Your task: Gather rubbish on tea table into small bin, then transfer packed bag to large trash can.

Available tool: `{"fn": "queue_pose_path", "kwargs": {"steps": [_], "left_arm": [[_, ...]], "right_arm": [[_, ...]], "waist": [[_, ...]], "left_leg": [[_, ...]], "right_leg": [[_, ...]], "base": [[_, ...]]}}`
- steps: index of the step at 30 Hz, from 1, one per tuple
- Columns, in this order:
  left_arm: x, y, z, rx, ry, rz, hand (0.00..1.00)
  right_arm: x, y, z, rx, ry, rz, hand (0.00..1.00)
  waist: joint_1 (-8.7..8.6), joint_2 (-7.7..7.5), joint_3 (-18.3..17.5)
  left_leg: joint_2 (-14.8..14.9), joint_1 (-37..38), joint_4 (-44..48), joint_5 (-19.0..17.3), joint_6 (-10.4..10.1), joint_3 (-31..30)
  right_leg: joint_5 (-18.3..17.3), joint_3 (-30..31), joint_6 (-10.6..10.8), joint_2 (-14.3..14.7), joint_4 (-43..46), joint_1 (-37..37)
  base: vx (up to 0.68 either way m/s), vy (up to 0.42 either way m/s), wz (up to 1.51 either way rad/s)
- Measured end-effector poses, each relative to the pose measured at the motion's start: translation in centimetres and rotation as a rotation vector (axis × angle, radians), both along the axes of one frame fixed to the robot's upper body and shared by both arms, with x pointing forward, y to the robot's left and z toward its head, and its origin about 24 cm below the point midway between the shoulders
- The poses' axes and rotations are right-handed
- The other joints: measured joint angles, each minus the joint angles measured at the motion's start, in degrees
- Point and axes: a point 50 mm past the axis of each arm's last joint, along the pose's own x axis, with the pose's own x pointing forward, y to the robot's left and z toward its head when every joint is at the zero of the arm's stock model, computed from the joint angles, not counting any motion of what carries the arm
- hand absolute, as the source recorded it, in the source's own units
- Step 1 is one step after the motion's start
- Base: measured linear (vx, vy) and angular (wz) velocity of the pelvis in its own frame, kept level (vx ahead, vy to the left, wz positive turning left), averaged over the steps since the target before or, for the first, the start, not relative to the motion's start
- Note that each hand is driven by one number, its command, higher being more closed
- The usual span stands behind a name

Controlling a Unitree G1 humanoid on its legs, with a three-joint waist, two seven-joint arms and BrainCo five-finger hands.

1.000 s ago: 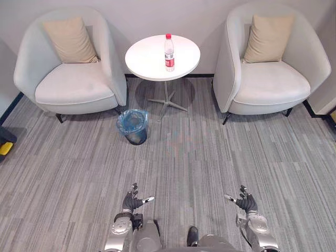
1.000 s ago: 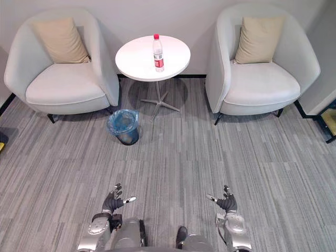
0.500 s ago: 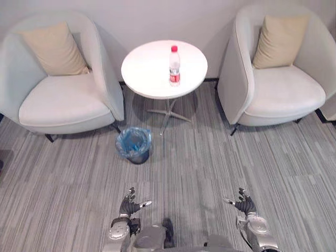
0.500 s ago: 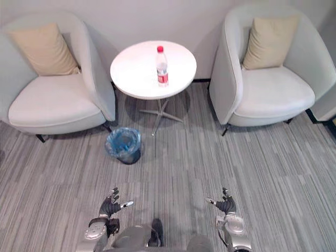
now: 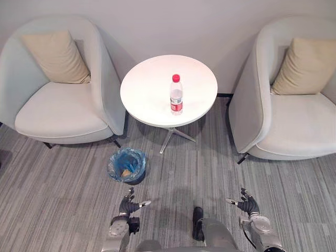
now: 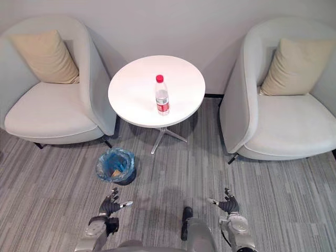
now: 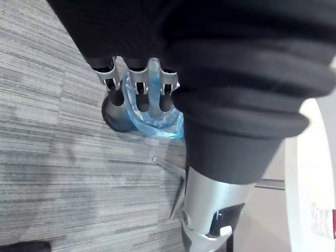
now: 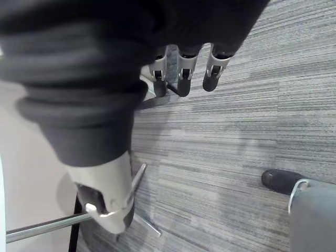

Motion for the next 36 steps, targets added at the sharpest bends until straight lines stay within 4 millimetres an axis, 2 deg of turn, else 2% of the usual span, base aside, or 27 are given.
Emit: {"fn": "queue_pose_path", "kwargs": {"steps": [1,2,4,6,8,9,10,11,12,14,16,18,19,20,21,22,23,25,26,27,28,29,30,31,32,33,36], "left_arm": [[-0.1,-0.1,0.0,-0.003,0.002,0.0,0.0],[-0.3,-0.1,-0.1,-0.006,0.006,0.003,0.0],[-0.4,-0.1,-0.1,-0.009,0.006,0.007,0.0],[-0.3,-0.2,0.0,-0.015,-0.003,0.013,0.0],[-0.3,-0.3,0.0,-0.019,-0.002,0.014,0.0],[-0.5,-0.4,-0.1,-0.024,0.003,0.016,0.0],[-0.7,-0.4,-0.2,-0.025,0.01,0.019,0.0],[-0.7,-0.3,-0.2,-0.022,0.011,0.02,0.0],[-0.6,-0.1,-0.1,-0.014,0.004,0.018,0.0],[-0.4,0.1,0.0,-0.008,0.001,0.015,0.0],[-0.7,0.0,-0.2,-0.011,0.013,0.015,0.0],[-1.0,0.0,-0.4,-0.011,0.026,0.018,0.0],[-1.0,0.2,-0.4,-0.008,0.026,0.017,0.0],[-1.0,0.6,-0.3,0.006,0.027,0.015,0.0],[-1.0,0.8,-0.3,0.012,0.027,0.015,0.0],[-0.9,1.1,-0.2,0.024,0.025,0.008,0.0],[-0.8,1.0,-0.2,0.024,0.025,0.004,0.0],[-0.2,1.3,0.1,0.033,0.008,0.001,0.0],[-0.1,1.3,0.1,0.034,0.006,0.001,0.0],[-0.2,1.4,0.1,0.036,0.008,0.001,0.0],[-0.3,1.7,0.1,0.044,0.015,0.002,0.0],[-0.4,1.9,0.1,0.048,0.015,0.002,0.0],[-0.8,1.2,-0.5,0.026,0.043,0.01,0.0],[-1.1,0.7,-0.7,0.007,0.051,0.012,0.0],[-1.2,0.6,-0.7,0.004,0.054,0.015,0.0],[-1.3,0.5,-0.8,-0.001,0.057,0.016,0.0],[-1.3,0.6,-0.8,0.0,0.056,0.023,0.0]], "right_arm": [[-0.2,0.1,-0.1,0.005,0.006,-0.002,0.0],[-0.4,0.5,-0.3,0.02,0.006,-0.011,0.0],[0.1,0.6,0.0,0.03,-0.016,-0.027,0.0],[0.5,0.4,0.3,0.035,-0.039,-0.041,0.0],[0.3,0.1,0.3,0.041,-0.042,-0.068,0.0],[0.3,-0.2,0.4,0.036,-0.043,-0.079,0.0],[0.3,-0.4,0.4,0.027,-0.04,-0.078,0.0],[0.2,-0.3,0.3,0.031,-0.037,-0.077,0.0],[0.2,0.2,0.2,0.042,-0.035,-0.07,0.0],[0.4,0.3,0.3,0.043,-0.038,-0.062,0.0],[0.9,0.4,0.5,0.042,-0.05,-0.055,0.0],[1.1,0.6,0.5,0.036,-0.051,-0.039,0.0],[1.1,0.7,0.5,0.036,-0.05,-0.029,0.0],[0.9,1.1,0.3,0.043,-0.039,-0.022,0.0],[0.8,1.2,0.2,0.046,-0.034,-0.021,0.0],[0.4,1.5,-0.1,0.052,-0.024,-0.021,0.0],[0.3,1.5,-0.1,0.053,-0.019,-0.022,0.0],[0.2,1.4,-0.2,0.052,-0.015,-0.023,0.0],[0.2,1.4,-0.2,0.051,-0.015,-0.023,0.0],[0.2,1.4,-0.1,0.05,-0.018,-0.023,0.0],[0.0,1.4,-0.2,0.05,-0.013,-0.025,0.0],[-0.6,1.4,-0.4,0.052,0.0,-0.03,0.0],[-0.9,0.8,-0.5,0.037,0.012,-0.035,0.0],[-1.0,0.3,-0.4,0.022,0.016,-0.038,0.0],[-1.0,0.2,-0.4,0.019,0.014,-0.038,0.0],[-0.8,0.1,-0.3,0.015,0.008,-0.036,0.0],[-1.1,0.1,-0.3,0.013,0.009,-0.038,0.0]], "waist": [[0.07,0.01,0.12],[0.32,-0.37,0.47],[0.95,-0.53,0.8],[1.83,-0.22,0.99],[1.98,-0.63,1.26],[2.0,-0.35,1.09],[2.49,0.43,0.93],[3.0,0.57,0.76],[3.27,-1.42,0.52],[3.51,-3.19,0.46],[3.47,-3.52,0.4],[3.42,-3.18,0.2],[3.4,-3.05,-0.03],[3.36,-3.33,-0.14],[3.22,-3.46,-0.2],[2.99,-3.65,-0.34],[2.87,-3.67,-0.36],[2.01,-3.42,-0.32],[1.59,-3.25,-0.33],[1.28,-3.24,-0.36],[1.43,-4.29,-0.93],[1.58,-5.55,-1.5],[1.51,-4.61,-1.53],[1.49,-3.49,-2.33],[1.5,-3.39,-2.33],[1.54,-2.31,-2.68],[1.33,-2.27,-2.75]], "left_leg": [[0.94,-1.53,4.65,-0.32,0.03,0.34],[2.35,-4.48,11.72,-1.16,1.14,1.95],[2.36,-9.87,13.27,-2.78,3.64,4.82],[1.64,-13.72,6.63,-3.44,4.35,6.87],[-1.77,-14.65,-6.15,-3.12,3.98,6.81],[-3.63,-13.69,-16.37,-0.46,2.28,6.35],[-4.03,-12.45,-21.65,7.31,3.76,6.26],[-4.75,-11.57,-22.36,8.13,5.53,6.59],[-6.59,-10.84,-23.39,7.69,6.12,7.07],[-8.66,-10.53,-22.64,5.8,8.03,8.51],[-9.98,-8.94,-22.65,4.07,8.76,9.66],[-11.1,-6.35,-23.67,2.02,8.82,10.34],[-11.47,-5.07,-24.62,1.7,9.01,10.4],[-12.13,-2.49,-26.5,1.77,9.58,10.31],[-12.23,-1.65,-26.98,1.59,9.86,10.14],[-12.06,-0.01,-27.27,1.33,10.29,9.45],[-11.89,0.63,-27.49,1.28,10.35,8.78],[-10.09,1.95,-28.25,1.33,10.27,5.82],[-9.43,2.22,-28.25,1.34,10.26,5.07],[-8.6,2.79,-28.11,1.43,9.92,3.86],[-8.93,3.51,-28.04,1.27,8.54,3.25],[-9.8,3.76,-27.96,0.78,7.35,2.96],[-9.33,4.37,-27.55,-1.0,5.49,1.61],[-8.15,4.15,-27.49,-0.99,5.44,1.42],[-7.64,4.16,-27.65,-1.04,5.36,1.43],[-6.88,4.17,-28.37,-0.94,5.15,1.3],[-5.73,4.89,-30.67,-0.26,4.05,-0.02]], "right_leg": [[-0.18,-0.25,-0.29,0.46,-1.71,2.4],[-0.99,-0.61,-1.24,1.19,-4.04,6.57],[-1.94,-0.43,-1.06,1.22,-6.11,10.35],[-2.3,-0.16,-0.63,0.79,-6.52,11.39],[-3.45,-0.28,0.81,-0.96,-6.38,12.52],[-4.65,-0.16,2.3,-1.68,-6.18,13.11],[-5.7,0.71,3.8,-1.61,-5.67,13.56],[-5.93,1.51,4.31,-2.0,-5.62,14.13],[-6.55,1.82,5.41,-3.76,-6.02,14.79],[-7.69,2.59,7.04,-5.96,-4.95,14.82],[-8.99,3.67,8.01,-7.62,-2.5,14.66],[-9.94,5.16,9.09,-9.07,3.32,13.41],[-10.18,5.4,9.53,-9.67,7.59,11.82],[-9.98,5.59,10.1,-10.81,16.0,8.83],[-9.65,5.58,10.41,-11.07,19.13,7.89],[-11.54,5.19,10.35,-11.28,22.31,6.69],[-12.46,4.67,9.7,-11.18,22.35,6.41],[-14.57,4.09,7.59,-8.18,20.41,2.72],[-14.59,4.22,7.55,-7.29,19.34,1.74],[-14.2,4.92,7.46,-6.04,15.19,0.21],[-8.97,6.02,6.58,-5.63,7.23,0.09],[-2.95,6.87,6.1,-6.34,3.74,-0.02],[-0.62,6.56,5.75,-6.13,5.23,-0.22],[-0.39,6.09,5.4,-5.1,3.76,0.53],[-0.34,5.99,5.32,-4.59,2.37,1.12],[0.39,5.65,4.43,-3.59,-0.04,1.91],[1.84,4.23,3.69,-2.23,-3.99,4.13]], "base": [[0.32,-0.168,0.29],[0.22,-0.095,0.11],[0.25,-0.074,0.01],[0.23,0.034,-0.07],[0.3,0.156,0.05],[0.32,0.229,-0.05],[0.29,0.212,-0.15],[0.31,0.193,-0.14],[0.32,0.151,0.03],[0.32,0.134,0.04],[0.26,0.116,-0.22],[0.24,0.114,-0.23],[0.25,0.092,-0.01],[0.26,0.076,0.05],[0.29,0.035,0.18],[0.25,-0.005,0.24],[0.29,-0.045,0.41],[0.26,-0.12,0.51],[0.24,-0.184,0.53],[0.2,-0.17,0.51],[0.25,-0.203,0.48],[0.23,-0.182,0.44],[0.22,-0.165,0.28],[0.2,-0.166,0.2],[0.15,-0.144,0.01],[0.1,-0.138,0.0],[0.04,-0.086,0.14]]}}
